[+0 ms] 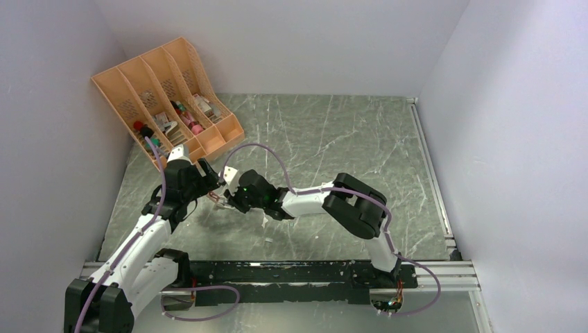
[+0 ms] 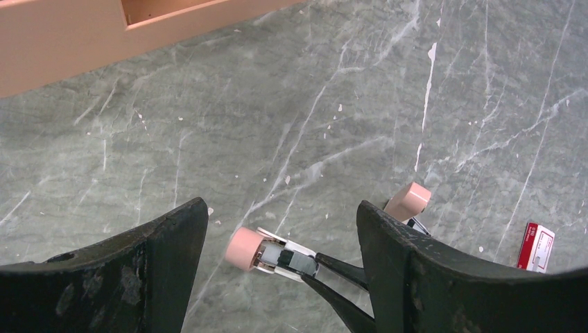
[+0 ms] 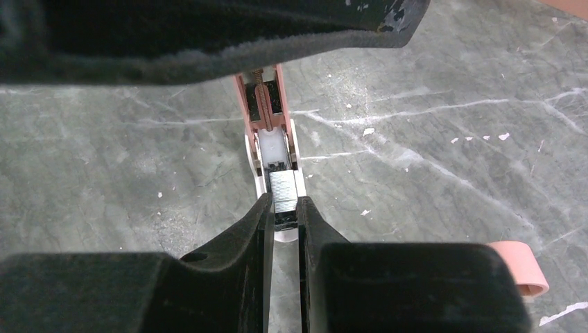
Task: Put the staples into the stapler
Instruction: Install the staple into the stapler.
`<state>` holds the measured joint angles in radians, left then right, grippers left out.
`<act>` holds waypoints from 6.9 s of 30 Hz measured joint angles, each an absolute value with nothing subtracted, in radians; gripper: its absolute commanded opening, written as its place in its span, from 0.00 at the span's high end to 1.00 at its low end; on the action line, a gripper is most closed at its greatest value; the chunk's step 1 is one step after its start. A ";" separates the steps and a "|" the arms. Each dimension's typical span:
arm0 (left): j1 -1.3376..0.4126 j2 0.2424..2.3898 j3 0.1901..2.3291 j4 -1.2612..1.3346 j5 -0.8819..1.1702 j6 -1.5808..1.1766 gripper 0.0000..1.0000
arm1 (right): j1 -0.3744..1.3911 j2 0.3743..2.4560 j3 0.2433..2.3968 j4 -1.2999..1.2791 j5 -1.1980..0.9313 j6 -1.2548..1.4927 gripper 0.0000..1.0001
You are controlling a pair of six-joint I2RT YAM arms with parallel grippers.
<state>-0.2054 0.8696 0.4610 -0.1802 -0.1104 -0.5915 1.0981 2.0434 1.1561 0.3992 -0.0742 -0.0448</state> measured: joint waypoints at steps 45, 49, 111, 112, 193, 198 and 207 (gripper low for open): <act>-0.205 0.869 0.461 -0.180 -0.110 -0.591 0.17 | 1.098 2.075 1.210 0.347 -0.035 -0.049 0.83; -0.205 0.869 0.461 -0.180 -0.110 -0.591 0.17 | 1.098 2.073 1.198 0.365 -0.032 -0.049 0.83; -0.205 0.867 0.461 -0.180 -0.110 -0.591 0.17 | 1.098 2.062 1.206 0.332 -0.081 -0.029 0.82; -0.205 0.867 0.461 -0.180 -0.111 -0.591 0.17 | 1.098 2.062 1.207 0.329 -0.081 -0.029 0.82; -0.202 0.827 0.461 -0.229 -0.155 -0.596 0.17 | 1.095 1.927 1.047 0.266 -0.284 -0.485 0.83; -0.202 0.829 0.461 -0.229 -0.154 -0.596 0.16 | 1.095 1.896 1.009 0.294 -0.284 -0.446 0.83; -0.202 0.834 0.461 -0.228 -0.154 -0.596 0.16 | 1.095 1.868 0.980 0.338 -0.260 -0.354 0.83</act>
